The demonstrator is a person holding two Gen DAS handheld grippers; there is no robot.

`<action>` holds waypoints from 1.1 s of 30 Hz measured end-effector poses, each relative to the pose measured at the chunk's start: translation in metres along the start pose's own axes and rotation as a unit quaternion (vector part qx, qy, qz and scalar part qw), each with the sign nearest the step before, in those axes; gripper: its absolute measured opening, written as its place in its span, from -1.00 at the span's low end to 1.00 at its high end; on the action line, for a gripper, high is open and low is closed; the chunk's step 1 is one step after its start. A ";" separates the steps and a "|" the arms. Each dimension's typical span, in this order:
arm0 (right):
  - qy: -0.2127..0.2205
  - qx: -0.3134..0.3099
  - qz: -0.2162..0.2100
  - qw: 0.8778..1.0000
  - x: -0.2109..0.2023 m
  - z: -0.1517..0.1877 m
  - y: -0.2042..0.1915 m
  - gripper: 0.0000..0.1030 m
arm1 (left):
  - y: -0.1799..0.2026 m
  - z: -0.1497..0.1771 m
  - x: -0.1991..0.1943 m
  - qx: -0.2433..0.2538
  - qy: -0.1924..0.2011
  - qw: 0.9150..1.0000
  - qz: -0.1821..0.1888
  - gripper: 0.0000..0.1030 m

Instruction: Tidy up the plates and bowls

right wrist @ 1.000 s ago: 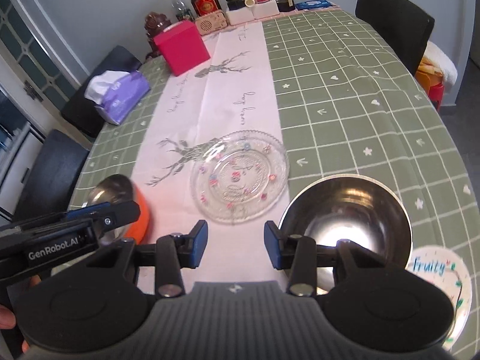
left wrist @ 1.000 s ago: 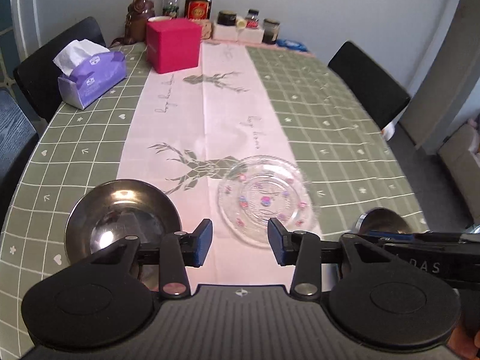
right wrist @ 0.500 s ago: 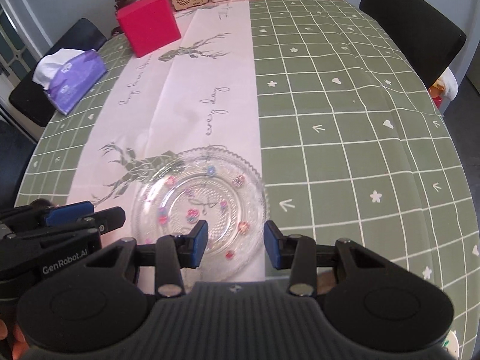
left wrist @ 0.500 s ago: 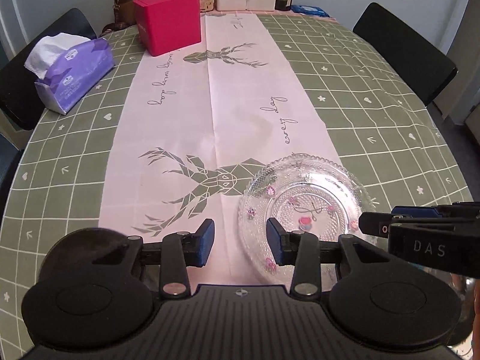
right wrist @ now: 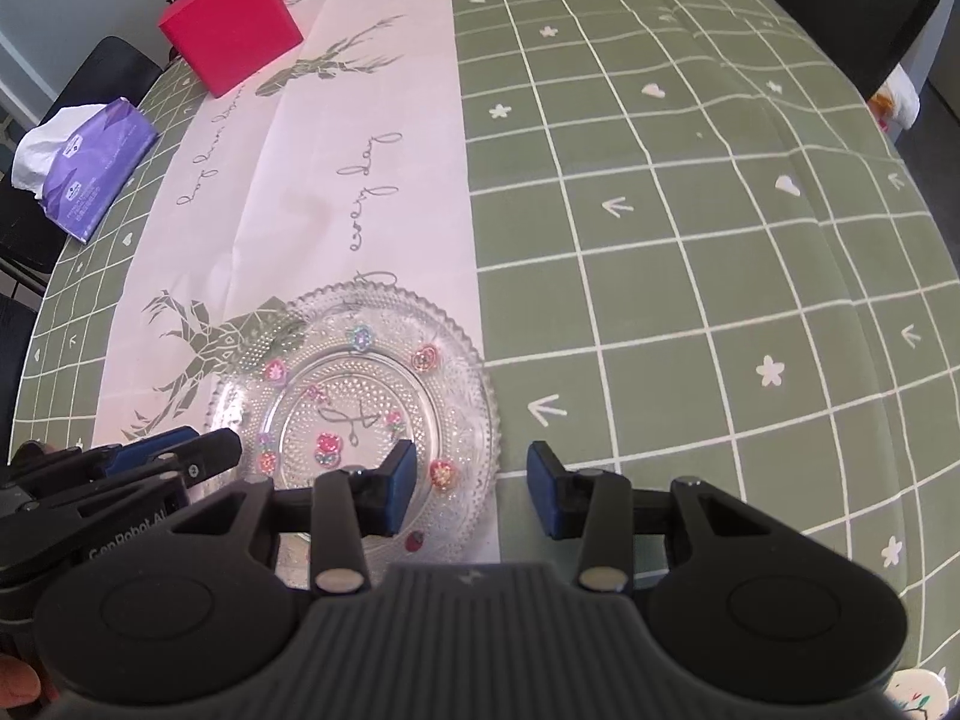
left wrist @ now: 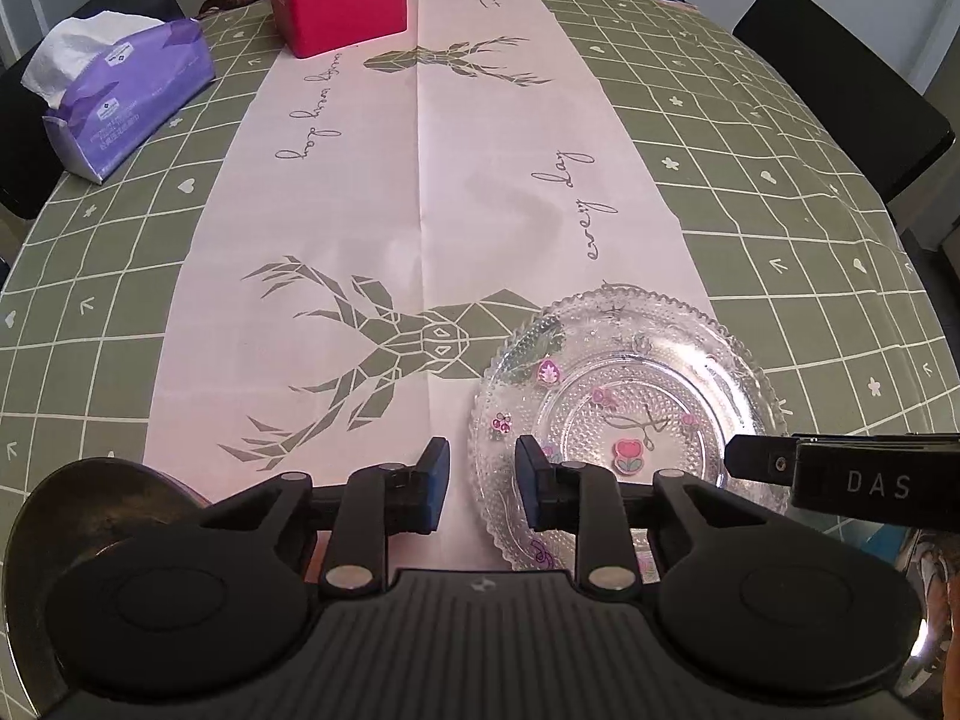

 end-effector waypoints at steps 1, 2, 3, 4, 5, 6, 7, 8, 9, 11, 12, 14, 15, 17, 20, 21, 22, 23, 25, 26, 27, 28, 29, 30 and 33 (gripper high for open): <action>0.001 0.003 -0.003 1.000 0.001 0.000 0.001 -0.22 | 0.000 0.000 0.001 -0.001 0.000 1.000 -0.001 -0.40; 0.000 0.006 -0.005 1.000 0.001 0.000 0.001 -0.22 | 0.000 -0.001 0.002 -0.004 0.000 1.000 0.001 -0.40; -0.001 0.008 -0.006 1.000 0.001 0.000 0.002 -0.23 | 0.000 -0.001 0.002 -0.006 -0.001 1.000 0.005 -0.40; -0.002 0.010 -0.009 1.000 0.001 -0.001 0.003 -0.27 | 0.001 0.000 0.003 -0.009 -0.003 1.000 0.011 -0.40; -0.005 0.014 -0.014 1.000 0.001 -0.001 0.004 -0.36 | 0.001 0.000 0.004 -0.012 -0.004 1.000 0.016 -0.40; -0.006 0.020 -0.019 1.000 0.001 -0.001 0.005 -0.38 | 0.001 0.000 0.005 -0.016 -0.004 1.000 0.020 -0.40; -0.007 0.023 -0.023 0.999 0.001 0.000 0.005 -0.40 | 0.002 0.000 0.005 -0.020 -0.003 1.000 0.021 -0.40; -0.009 0.025 -0.028 0.999 0.002 0.000 0.006 -0.41 | 0.002 0.001 0.005 -0.023 -0.003 0.999 0.023 -0.40; -0.010 0.028 -0.032 0.999 0.002 0.000 0.006 -0.42 | 0.002 0.001 0.005 -0.030 -0.002 0.999 0.026 -0.40; -0.011 0.034 -0.037 0.999 0.002 0.002 0.006 -0.49 | 0.000 0.002 0.006 -0.045 0.001 0.999 0.029 -0.40; -0.008 0.035 -0.034 0.999 0.001 0.002 0.006 -0.51 | -0.001 0.003 0.006 -0.049 0.003 0.998 0.030 -0.41; -0.004 0.037 -0.029 0.999 0.001 0.004 0.007 -0.63 | -0.002 0.003 0.005 -0.057 0.007 0.998 0.029 -0.45; -0.002 0.039 -0.029 0.999 0.001 0.004 0.008 -0.65 | -0.002 0.003 0.005 -0.063 0.008 0.998 0.028 -0.46; 0.003 0.043 -0.032 0.999 0.000 0.005 0.010 -0.68 | -0.002 0.004 0.004 -0.067 0.012 0.997 0.026 -0.47; 0.007 0.047 -0.029 0.998 -0.001 0.006 0.012 -0.69 | 0.001 0.007 0.003 -0.068 0.016 0.997 0.028 -0.47; 0.009 0.048 -0.025 0.998 -0.002 0.006 0.013 -0.69 | 0.002 0.007 0.003 -0.068 0.015 0.997 0.028 -0.47; 0.011 0.049 -0.022 0.999 -0.002 0.006 0.013 -0.69 | 0.003 0.007 0.002 -0.068 0.015 0.997 0.027 -0.47; 0.013 0.048 -0.021 0.999 -0.003 0.006 0.013 -0.69 | 0.004 0.007 0.001 -0.068 0.016 0.997 0.025 -0.47; 0.016 0.046 -0.021 0.999 -0.005 0.007 0.013 -0.69 | 0.005 0.007 -0.002 -0.067 0.023 0.997 0.022 -0.47; 0.018 0.046 -0.024 0.998 -0.006 0.007 0.013 -0.69 | 0.004 0.006 -0.004 -0.068 0.025 0.997 0.022 -0.47; 0.020 0.046 -0.026 0.998 -0.007 0.007 0.013 -0.69 | 0.004 0.005 -0.005 -0.069 0.027 0.997 0.023 -0.47; 0.022 0.045 -0.027 0.998 -0.008 0.007 0.013 -0.69 | 0.003 0.005 -0.007 -0.070 0.027 0.997 0.024 -0.47; 0.023 0.044 -0.028 0.998 -0.009 0.006 0.013 -0.69 | 0.003 0.005 -0.008 -0.071 0.028 0.997 0.024 -0.47; 0.024 0.042 -0.027 0.998 -0.010 0.006 0.012 -0.69 | 0.003 0.005 -0.010 -0.070 0.029 0.997 0.022 -0.47; 0.027 0.037 -0.026 0.999 -0.015 0.006 0.007 -0.69 | 0.003 0.006 -0.015 -0.067 0.032 0.997 0.016 -0.48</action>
Point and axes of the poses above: each gripper's, at about its wrist camera, not at the fingertips, and x roughly the way its jaws point, y to its right, z to its underside, the point moved 3 cm from there along x, roughly the way its jaws point
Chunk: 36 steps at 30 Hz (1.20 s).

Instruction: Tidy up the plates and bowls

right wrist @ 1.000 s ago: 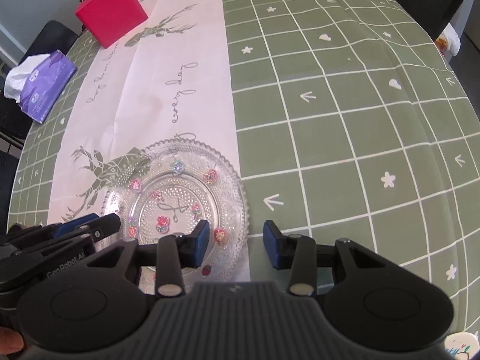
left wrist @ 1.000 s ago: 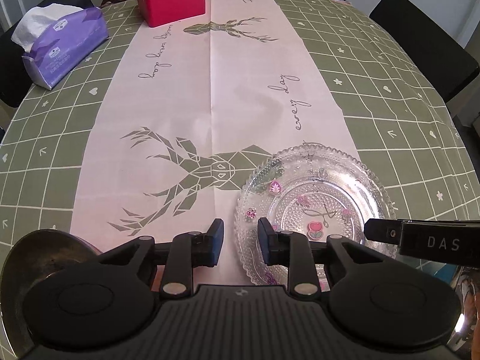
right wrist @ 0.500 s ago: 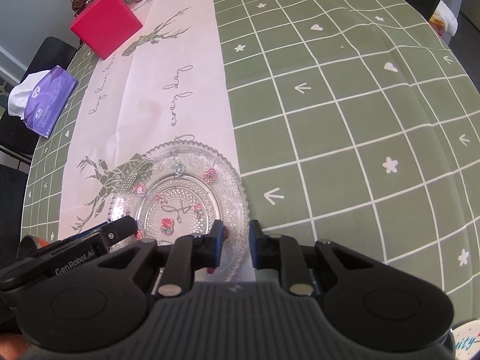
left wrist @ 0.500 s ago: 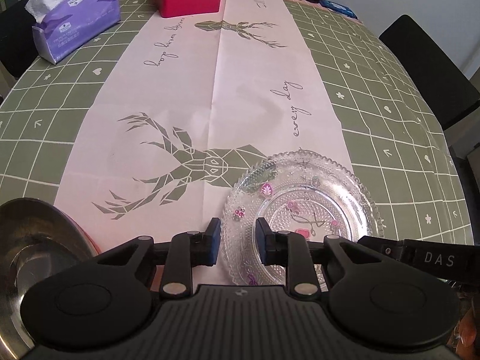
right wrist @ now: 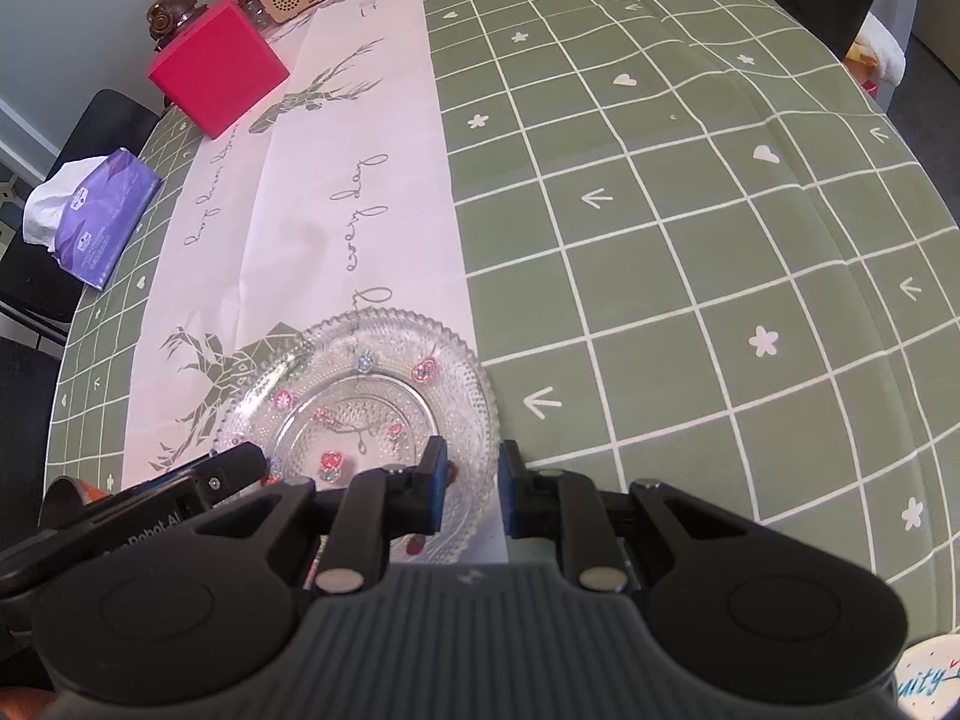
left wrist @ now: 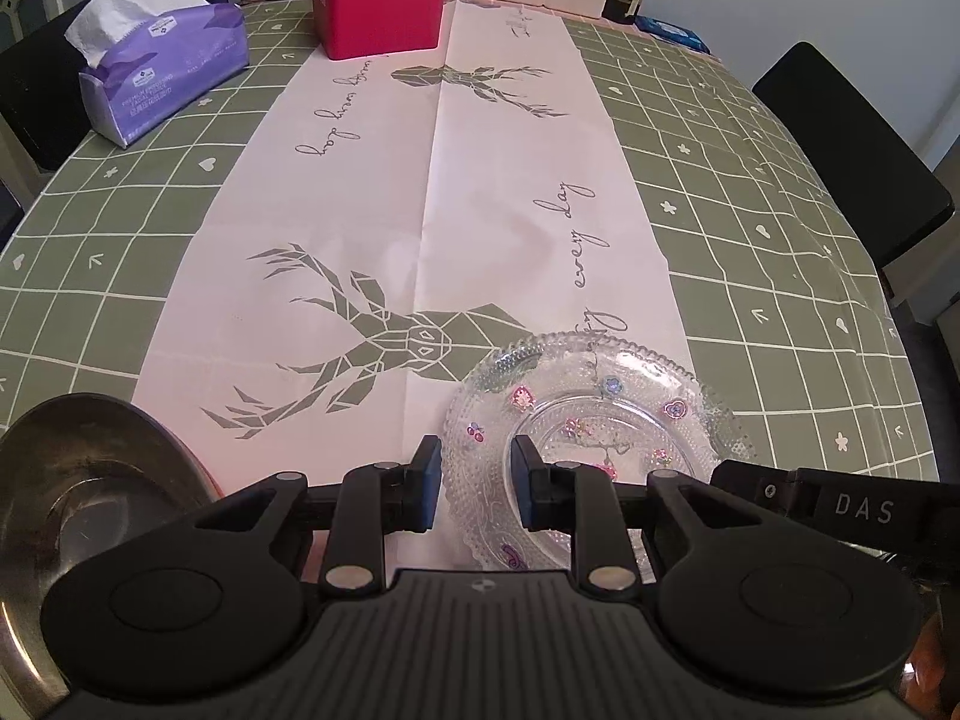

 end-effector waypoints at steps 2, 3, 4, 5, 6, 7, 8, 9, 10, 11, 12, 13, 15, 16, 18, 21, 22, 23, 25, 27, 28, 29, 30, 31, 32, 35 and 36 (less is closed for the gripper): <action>0.002 -0.004 -0.002 1.000 -0.004 0.000 -0.002 -0.69 | -0.001 0.000 -0.004 -0.001 0.003 1.000 0.000 -0.48; 0.003 -0.005 -0.003 1.000 -0.006 0.000 -0.003 -0.69 | -0.002 0.000 -0.007 -0.003 0.005 1.000 0.002 -0.48; 0.005 -0.005 -0.005 1.000 -0.008 0.001 -0.005 -0.69 | -0.003 0.000 -0.010 -0.005 0.007 1.000 0.004 -0.48; 0.007 -0.006 -0.005 1.000 -0.011 0.001 -0.006 -0.69 | -0.004 0.000 -0.013 -0.007 0.008 1.000 0.006 -0.48; 0.008 -0.007 -0.005 1.000 -0.013 0.001 -0.007 -0.69 | -0.004 0.000 -0.016 -0.007 0.010 1.000 0.008 -0.48; 0.010 -0.007 -0.005 1.000 -0.015 0.002 -0.008 -0.69 | -0.005 0.000 -0.019 -0.007 0.012 1.000 0.008 -0.48; 0.011 -0.007 -0.005 1.000 -0.017 0.003 -0.008 -0.69 | -0.004 0.000 -0.022 -0.007 0.015 1.000 0.008 -0.48; 0.012 -0.007 -0.006 1.000 -0.020 0.004 -0.009 -0.69 | -0.004 0.001 -0.025 -0.006 0.017 1.000 0.008 -0.48; 0.014 -0.008 -0.007 1.000 -0.023 0.005 -0.010 -0.69 | -0.005 0.002 -0.029 -0.007 0.019 1.000 0.008 -0.48; 0.015 -0.009 -0.007 1.000 -0.026 0.006 -0.011 -0.69 | -0.005 0.002 -0.033 -0.008 0.021 1.000 0.008 -0.48; 0.017 -0.011 -0.009 1.000 -0.030 0.007 -0.013 -0.69 | -0.005 0.003 -0.037 -0.008 0.024 1.000 0.007 -0.48; 0.018 -0.012 -0.010 1.000 -0.033 0.008 -0.014 -0.69 | -0.005 0.004 -0.042 -0.008 0.026 1.000 0.007 -0.48; 0.023 -0.017 -0.012 1.000 -0.042 0.011 -0.017 -0.69 | -0.006 0.005 -0.051 -0.012 0.029 0.999 0.007 -0.48; 0.024 -0.018 -0.015 0.999 -0.047 0.013 -0.019 -0.69 | -0.006 0.006 -0.057 -0.012 0.032 0.999 0.007 -0.48; 0.027 -0.020 -0.020 0.999 -0.057 0.018 -0.021 -0.69 | -0.006 0.009 -0.068 -0.012 0.038 0.999 0.005 -0.48; 0.031 -0.024 -0.027 0.999 -0.071 0.028 -0.024 -0.69 | -0.007 0.016 -0.087 -0.015 0.047 0.999 0.005 -0.48; 0.032 -0.025 -0.029 0.999 -0.076 0.032 -0.025 -0.69 | -0.007 0.019 -0.093 -0.015 0.049 0.999 0.004 -0.48; 0.034 -0.026 -0.031 0.999 -0.081 0.035 -0.026 -0.69 | -0.007 0.023 -0.099 -0.014 0.052 0.999 0.004 -0.48; 0.036 -0.030 -0.033 0.998 -0.091 0.044 -0.028 -0.69 | -0.008 0.031 -0.111 -0.016 0.056 0.998 0.004 -0.48; 0.039 -0.033 -0.037 0.998 -0.101 0.055 -0.030 -0.69 | -0.010 0.040 -0.122 -0.020 0.061 0.998 0.006 -0.48; 0.039 -0.036 -0.038 0.998 -0.106 0.061 -0.031 -0.69 | -0.012 0.044 -0.128 -0.022 0.063 0.998 0.006 -0.48; 0.040 -0.037 -0.041 0.998 -0.110 0.067 -0.032 -0.69 | -0.013 0.049 -0.134 -0.024 0.065 0.998 0.006 -0.48; 0.040 -0.039 -0.042 0.998 -0.115 0.074 -0.033 -0.69 | -0.014 0.053 -0.140 -0.023 0.066 0.998 0.005 -0.48; 0.041 -0.041 -0.043 0.997 -0.119 0.080 -0.034 -0.69 | -0.015 0.058 -0.145 -0.024 0.068 0.997 0.004 -0.48; 0.042 -0.044 -0.045 0.997 -0.124 0.088 -0.035 -0.69 | -0.016 0.064 -0.150 -0.024 0.070 0.997 0.004 -0.48; 0.041 -0.050 -0.048 0.997 -0.133 0.108 -0.036 -0.69 | -0.018 0.080 -0.163 -0.022 0.072 0.997 0.001 -0.48; 0.041 -0.051 -0.049 0.997 -0.136 0.114 -0.036 -0.69 | -0.020 0.086 -0.168 -0.024 0.073 0.997 0.002 -0.48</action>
Point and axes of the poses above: each gripper's, at about its wrist camera, not at the fingertips, and x roughly the way its jaws point, y to its right, z to its underside, the point moved 3 cm from there along x, roughly the way its jaws point
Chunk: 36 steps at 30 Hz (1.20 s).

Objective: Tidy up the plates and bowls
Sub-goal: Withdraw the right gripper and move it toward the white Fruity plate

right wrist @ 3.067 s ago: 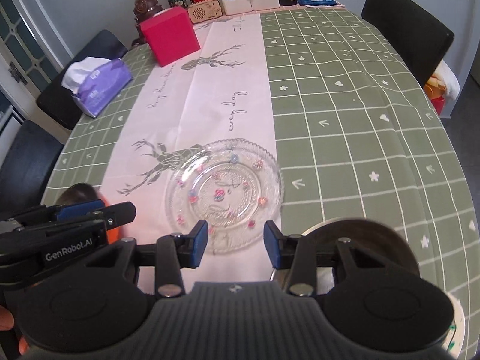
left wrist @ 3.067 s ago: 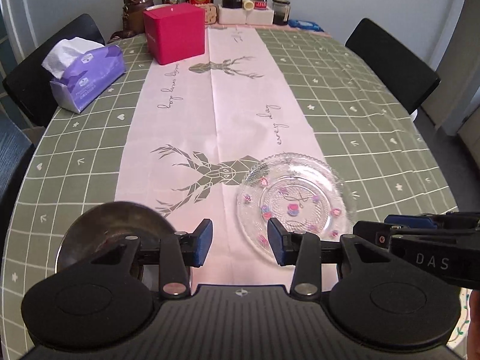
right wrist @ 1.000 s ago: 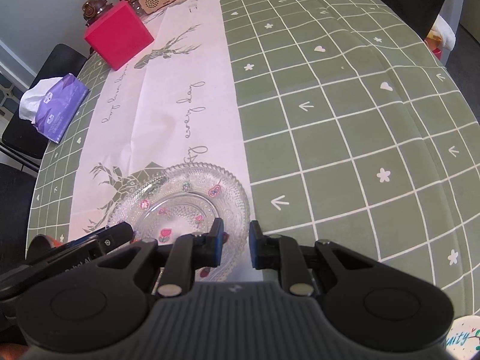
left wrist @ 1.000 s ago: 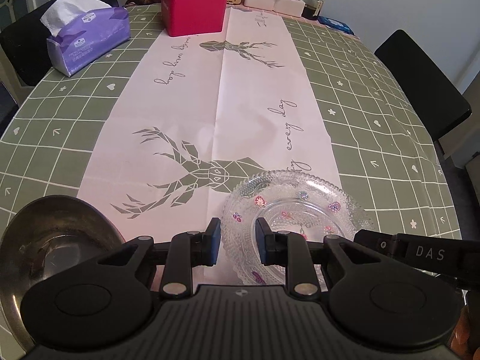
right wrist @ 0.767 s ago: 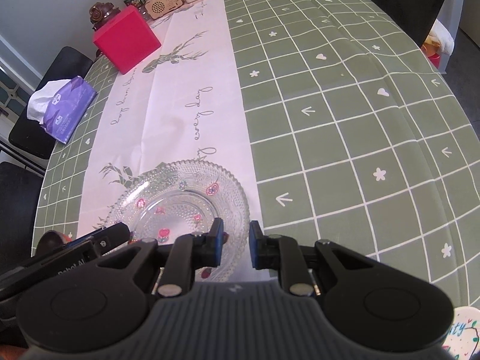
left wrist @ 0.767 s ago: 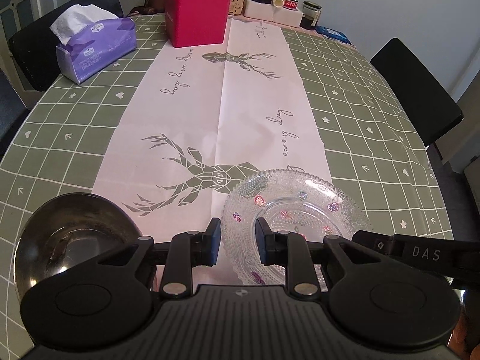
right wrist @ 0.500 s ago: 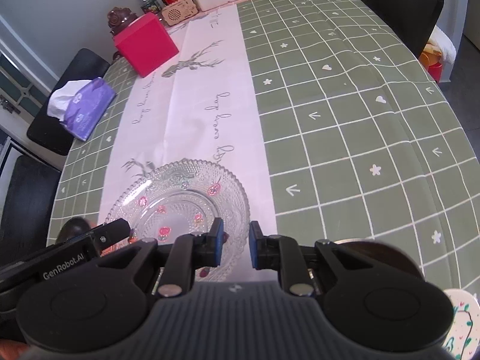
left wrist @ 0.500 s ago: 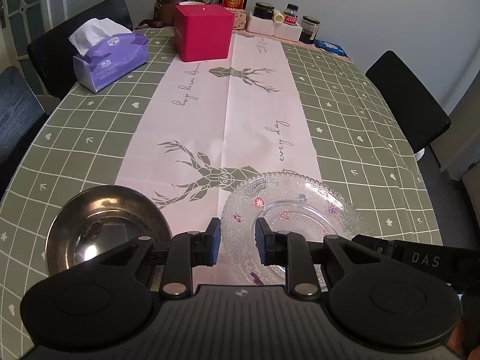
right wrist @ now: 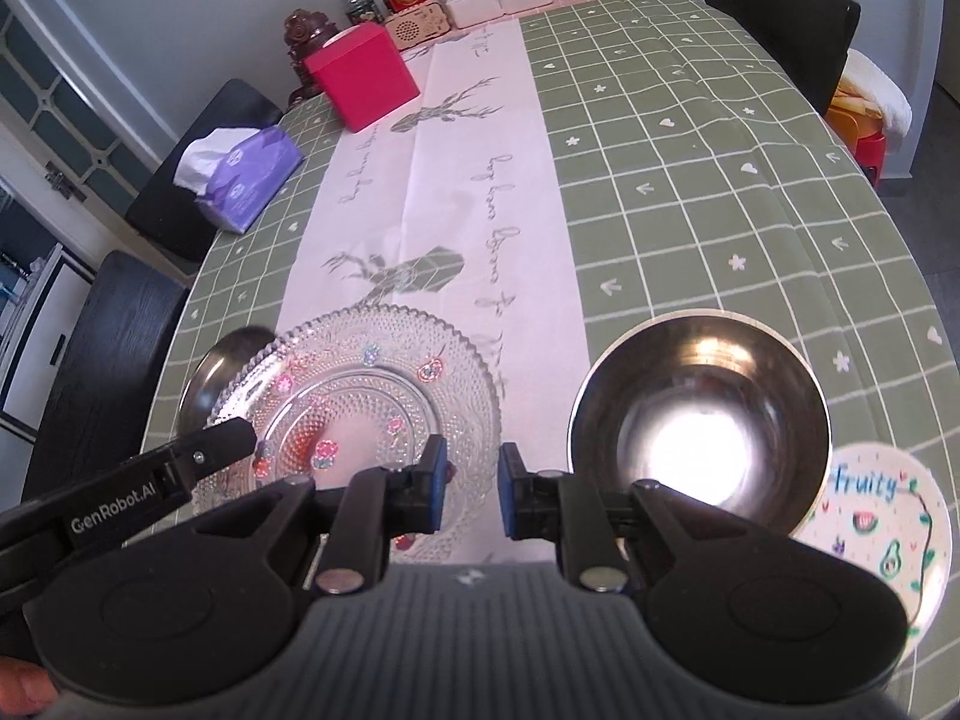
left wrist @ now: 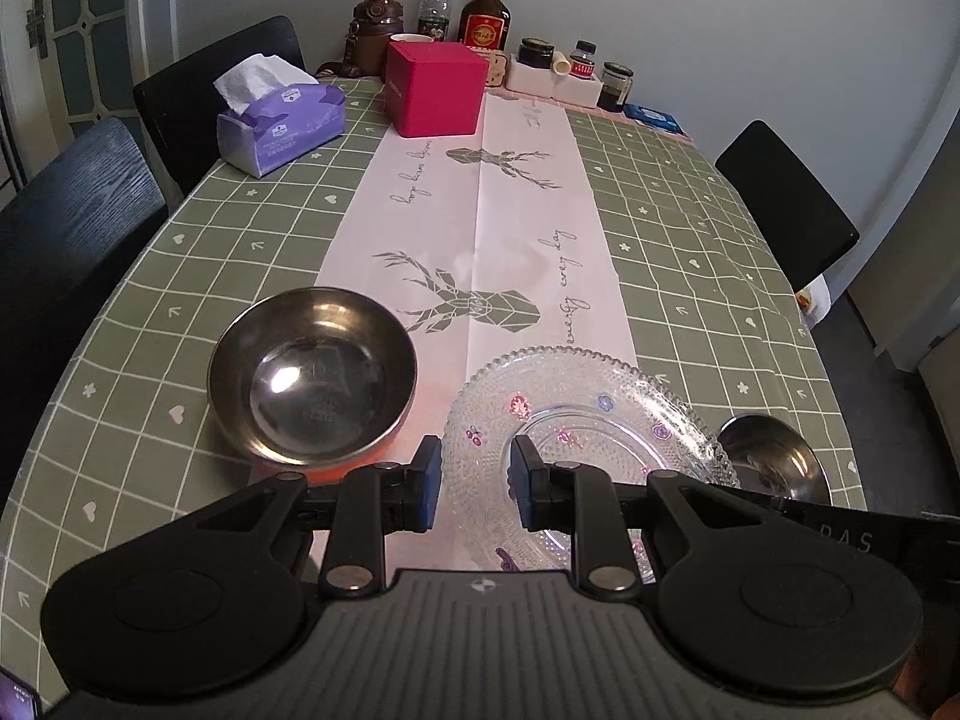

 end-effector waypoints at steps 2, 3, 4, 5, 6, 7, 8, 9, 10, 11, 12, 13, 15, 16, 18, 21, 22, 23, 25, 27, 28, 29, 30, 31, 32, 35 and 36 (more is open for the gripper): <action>-0.001 0.000 -0.004 1.000 -0.007 0.013 0.000 -0.69 | -0.002 0.011 -0.010 -0.001 0.003 1.000 0.003 -0.48; -0.002 0.001 -0.006 1.000 -0.010 0.020 0.000 -0.69 | -0.003 0.017 -0.014 -0.001 0.004 1.000 0.003 -0.48; -0.002 0.001 -0.007 1.000 -0.013 0.027 0.000 -0.69 | -0.003 0.022 -0.018 0.001 0.004 1.000 0.004 -0.48; -0.002 0.000 -0.007 1.000 -0.016 0.034 0.000 -0.69 | -0.004 0.028 -0.022 0.001 0.004 1.000 0.005 -0.48; -0.002 0.000 -0.008 1.000 -0.019 0.041 0.000 -0.69 | -0.005 0.035 -0.027 0.001 0.004 1.000 0.005 -0.48; -0.001 -0.001 -0.009 1.000 -0.022 0.048 0.000 -0.69 | -0.005 0.041 -0.030 0.001 0.004 1.000 0.007 -0.48; 0.000 -0.002 -0.009 1.000 -0.026 0.055 0.001 -0.69 | -0.007 0.047 -0.034 0.000 0.005 1.000 0.009 -0.48; 0.001 -0.004 -0.009 1.000 -0.029 0.062 0.002 -0.69 | -0.007 0.053 -0.037 -0.001 0.005 1.000 0.011 -0.48; 0.003 -0.005 -0.009 1.000 -0.032 0.070 0.003 -0.69 | -0.008 0.060 -0.040 -0.002 0.005 1.000 0.013 -0.48; 0.004 -0.007 -0.009 1.000 -0.035 0.077 0.004 -0.69 | -0.009 0.066 -0.043 -0.004 0.005 1.000 0.016 -0.48; 0.006 -0.007 -0.008 1.000 -0.038 0.085 0.005 -0.69 | -0.011 0.074 -0.046 -0.004 0.006 1.000 0.019 -0.48; 0.007 -0.008 -0.008 1.000 -0.040 0.092 0.007 -0.69 | -0.012 0.081 -0.049 -0.003 0.008 1.000 0.019 -0.48; 0.006 -0.010 -0.010 1.000 -0.043 0.108 0.011 -0.69 | -0.013 0.095 -0.054 -0.002 0.012 1.000 0.023 -0.48; 0.005 -0.008 -0.010 1.000 -0.043 0.115 0.013 -0.69 | -0.013 0.101 -0.055 -0.001 0.014 1.000 0.023 -0.48; 0.002 -0.004 -0.013 1.000 -0.043 0.129 0.018 -0.69 | -0.015 0.114 -0.056 -0.003 0.015 1.000 0.026 -0.48; 0.005 -0.005 -0.015 1.000 -0.042 0.147 0.024 -0.69 | -0.020 0.130 -0.056 -0.011 0.017 0.999 0.034 -0.48; 0.006 -0.005 -0.015 1.000 -0.041 0.153 0.026 -0.69 | -0.021 0.135 -0.057 -0.015 0.018 0.999 0.037 -0.48; 0.006 -0.002 -0.016 1.000 -0.040 0.157 0.028 -0.69 | -0.021 0.139 -0.056 -0.014 0.020 0.999 0.039 -0.48; 0.005 0.001 -0.018 1.000 -0.037 0.165 0.032 -0.69 | -0.022 0.148 -0.056 -0.015 0.023 0.999 0.043 -0.48; 0.006 0.003 -0.017 1.000 -0.035 0.170 0.036 -0.69 | -0.023 0.155 -0.053 -0.017 0.023 0.998 0.048 -0.48; 0.007 0.000 -0.014 1.000 -0.034 0.172 0.037 -0.69 | -0.024 0.159 -0.051 -0.019 0.022 0.998 0.052 -0.48; 0.006 -0.004 -0.009 1.000 -0.033 0.174 0.037 -0.69 | -0.024 0.161 -0.050 -0.020 0.021 0.998 0.054 -0.48; 0.006 -0.007 -0.005 1.000 -0.032 0.175 0.037 -0.69 | -0.025 0.164 -0.047 -0.023 0.020 0.998 0.057 -0.48; 0.006 -0.013 -0.002 1.000 -0.031 0.177 0.037 -0.69 | -0.027 0.166 -0.045 -0.027 0.019 0.998 0.060 -0.48; 0.006 -0.016 0.001 1.000 -0.031 0.177 0.037 -0.69 | -0.028 0.168 -0.043 -0.027 0.019 0.997 0.063 -0.48; 0.004 -0.019 0.006 1.000 -0.027 0.179 0.039 -0.69 | -0.028 0.174 -0.040 -0.020 0.017 0.998 0.065 -0.48; 0.004 -0.022 0.009 1.000 -0.026 0.180 0.039 -0.69 | -0.028 0.175 -0.038 -0.019 0.016 0.998 0.066 -0.48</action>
Point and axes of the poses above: each gripper's, at about its wrist camera, not at the fingertips, and x roughly the way its jaws point, y to its right, z to its underside, the point moved 3 cm from there along x, roughly the way its jaws point
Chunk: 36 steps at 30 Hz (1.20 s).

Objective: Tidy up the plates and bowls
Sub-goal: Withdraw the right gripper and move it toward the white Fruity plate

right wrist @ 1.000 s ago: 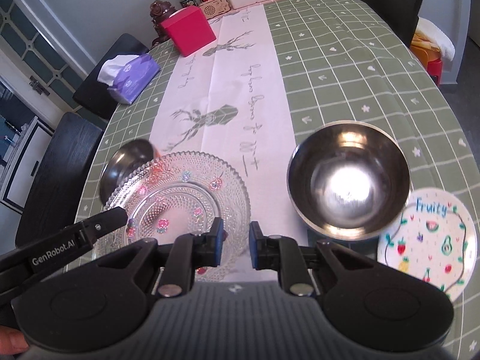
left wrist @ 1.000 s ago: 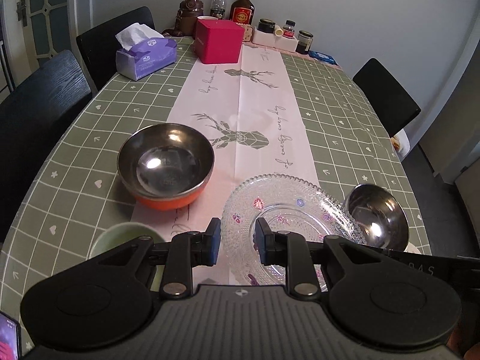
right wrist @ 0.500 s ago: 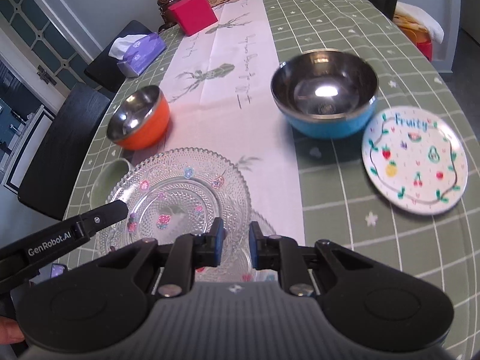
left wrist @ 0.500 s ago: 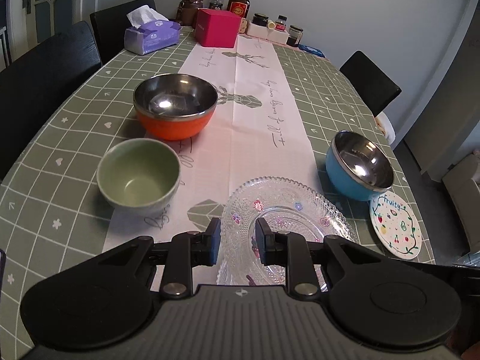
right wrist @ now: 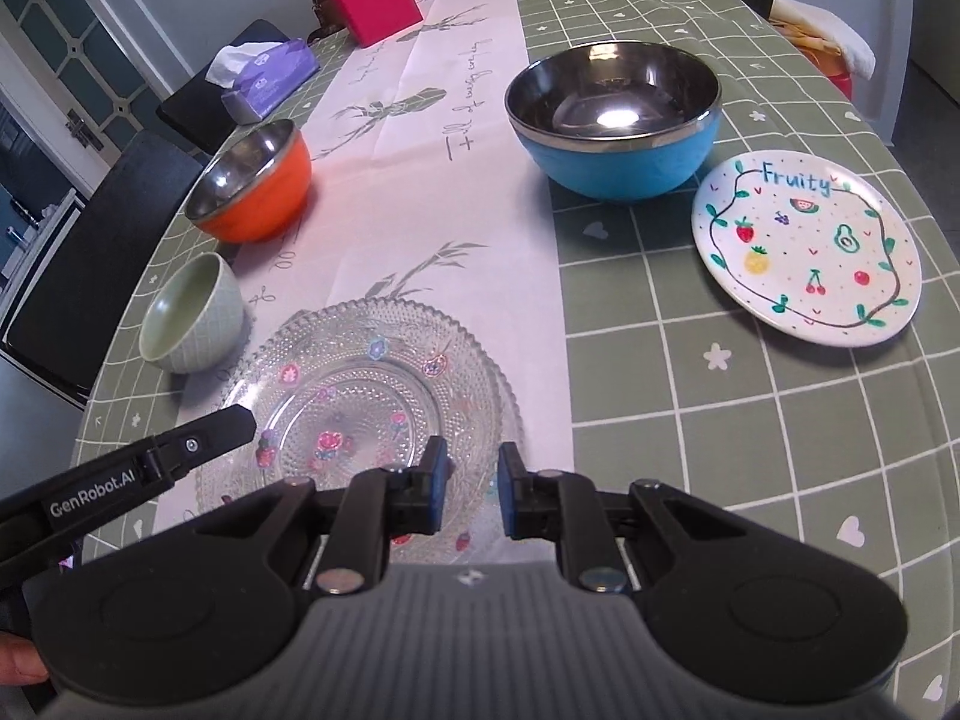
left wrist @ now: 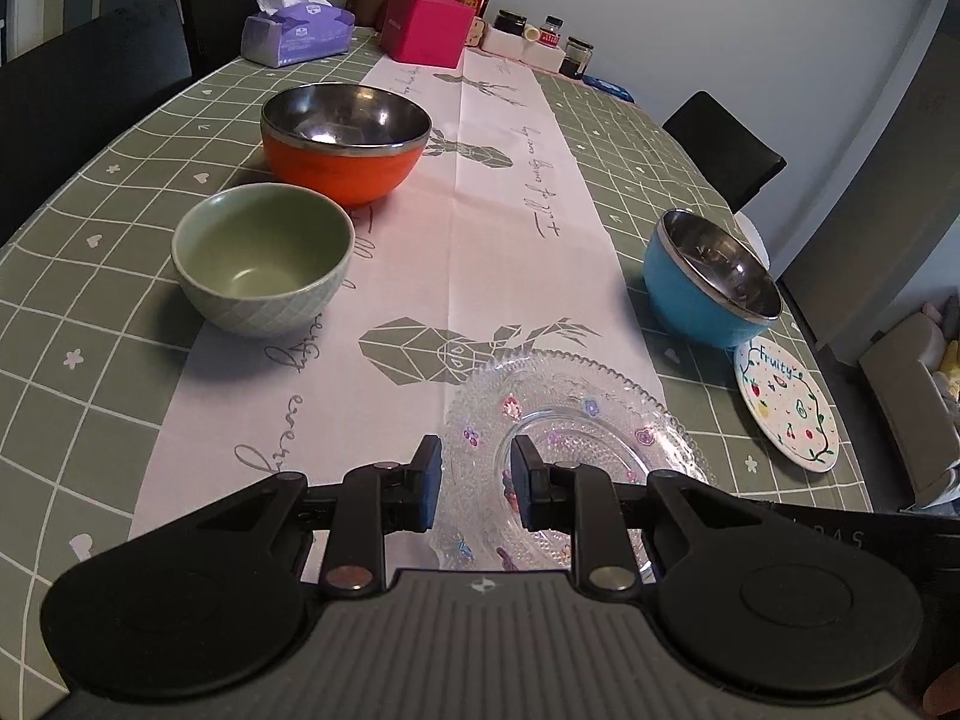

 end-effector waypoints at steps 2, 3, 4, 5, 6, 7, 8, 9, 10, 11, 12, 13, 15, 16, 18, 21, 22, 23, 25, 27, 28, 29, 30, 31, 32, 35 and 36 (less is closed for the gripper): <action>-0.001 -0.005 0.004 1.000 0.001 0.001 0.000 -0.69 | -0.001 0.003 0.002 0.001 -0.005 1.000 0.002 -0.48; -0.001 -0.007 0.006 1.000 0.001 0.001 0.000 -0.69 | -0.002 0.005 0.003 0.001 -0.006 1.000 0.003 -0.48; -0.001 -0.008 0.008 1.000 0.002 0.002 0.000 -0.69 | -0.001 0.005 0.004 0.002 -0.008 1.000 0.002 -0.48; -0.002 -0.010 0.010 1.000 0.003 0.002 0.000 -0.69 | -0.001 0.006 0.005 0.004 -0.010 1.000 0.001 -0.48; -0.005 -0.012 0.012 1.000 0.004 0.003 0.000 -0.69 | -0.001 0.007 0.006 0.004 -0.013 1.000 0.001 -0.48; -0.007 -0.014 0.015 1.000 0.004 0.004 0.000 -0.69 | -0.001 0.008 0.007 0.004 -0.016 1.000 0.001 -0.48; -0.007 -0.018 0.018 1.000 0.005 0.005 0.000 -0.69 | 0.000 0.010 0.008 0.006 -0.018 1.000 0.000 -0.48; -0.008 -0.021 0.020 1.000 0.006 0.006 -0.001 -0.69 | 0.000 0.012 0.009 0.009 -0.020 1.000 -0.002 -0.48; -0.009 -0.022 0.021 0.999 0.006 0.006 0.000 -0.69 | 0.001 0.014 0.010 0.012 -0.021 1.000 -0.003 -0.48; -0.010 -0.024 0.022 0.999 0.007 0.007 0.000 -0.69 | 0.000 0.015 0.010 0.013 -0.020 1.000 -0.003 -0.48; -0.012 -0.024 0.022 0.999 0.008 0.007 0.000 -0.69 | 0.000 0.015 0.010 0.016 -0.019 1.000 -0.006 -0.48; -0.014 -0.023 0.021 0.999 0.009 0.008 0.000 -0.69 | 0.000 0.015 0.010 0.017 -0.017 1.000 -0.006 -0.48; -0.013 -0.028 0.024 0.999 0.009 0.008 -0.002 -0.69 | 0.001 0.015 0.010 0.021 -0.016 1.000 -0.008 -0.48; -0.013 -0.030 0.025 0.999 0.009 0.008 -0.002 -0.69 | 0.001 0.015 0.010 0.022 -0.015 1.000 -0.008 -0.48; -0.013 -0.035 0.027 0.999 0.010 0.009 -0.003 -0.69 | 0.003 0.015 0.011 0.032 -0.012 0.999 -0.010 -0.48; -0.009 -0.043 0.030 0.999 0.011 0.009 -0.004 -0.69 | 0.006 0.015 0.013 0.051 -0.009 0.999 -0.015 -0.48; -0.008 -0.046 0.032 0.998 0.012 0.009 -0.005 -0.69 | 0.006 0.015 0.013 0.056 -0.008 0.998 -0.017 -0.48; -0.007 -0.046 0.032 0.998 0.012 0.009 -0.005 -0.69 | 0.007 0.015 0.014 0.065 -0.008 0.998 -0.019 -0.48; -0.006 -0.050 0.034 0.998 0.012 0.009 -0.006 -0.69 | 0.008 0.015 0.016 0.073 -0.012 0.997 -0.024 -0.48; -0.005 -0.053 0.034 0.998 0.012 0.009 -0.006 -0.69 | 0.010 0.016 0.016 0.084 -0.011 0.996 -0.026 -0.48; -0.005 -0.053 0.034 0.998 0.012 0.010 -0.006 -0.69 | 0.010 0.016 0.016 0.087 -0.010 0.996 -0.026 -0.47; -0.004 -0.054 0.033 0.998 0.012 0.009 -0.006 -0.68 | 0.010 0.017 0.017 0.091 -0.010 0.995 -0.027 -0.47; -0.004 -0.054 0.031 0.998 0.012 0.010 -0.006 -0.65 | 0.010 0.017 0.017 0.095 -0.010 0.995 -0.027 -0.47; -0.005 -0.053 0.029 0.998 0.012 0.009 -0.006 -0.61 | 0.009 0.017 0.017 0.097 -0.008 0.995 -0.026 -0.47; -0.006 -0.052 0.027 0.998 0.012 0.009 -0.006 -0.56 | 0.009 0.016 0.017 0.097 -0.008 0.995 -0.024 -0.47; -0.005 -0.048 0.021 0.999 0.011 0.008 -0.007 -0.42 | 0.005 0.014 0.014 0.093 0.000 0.996 -0.020 -0.37; -0.003 -0.048 0.021 0.999 0.010 0.007 -0.007 -0.39 | 0.004 0.013 0.013 0.091 0.001 0.996 -0.016 -0.32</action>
Point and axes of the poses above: each gripper's, at about its wrist camera, not at the fingertips, and x roughly the way its jaws point, y to its right, z to its underside, the point moved 3 cm from there along x, roughly the way its jaws point
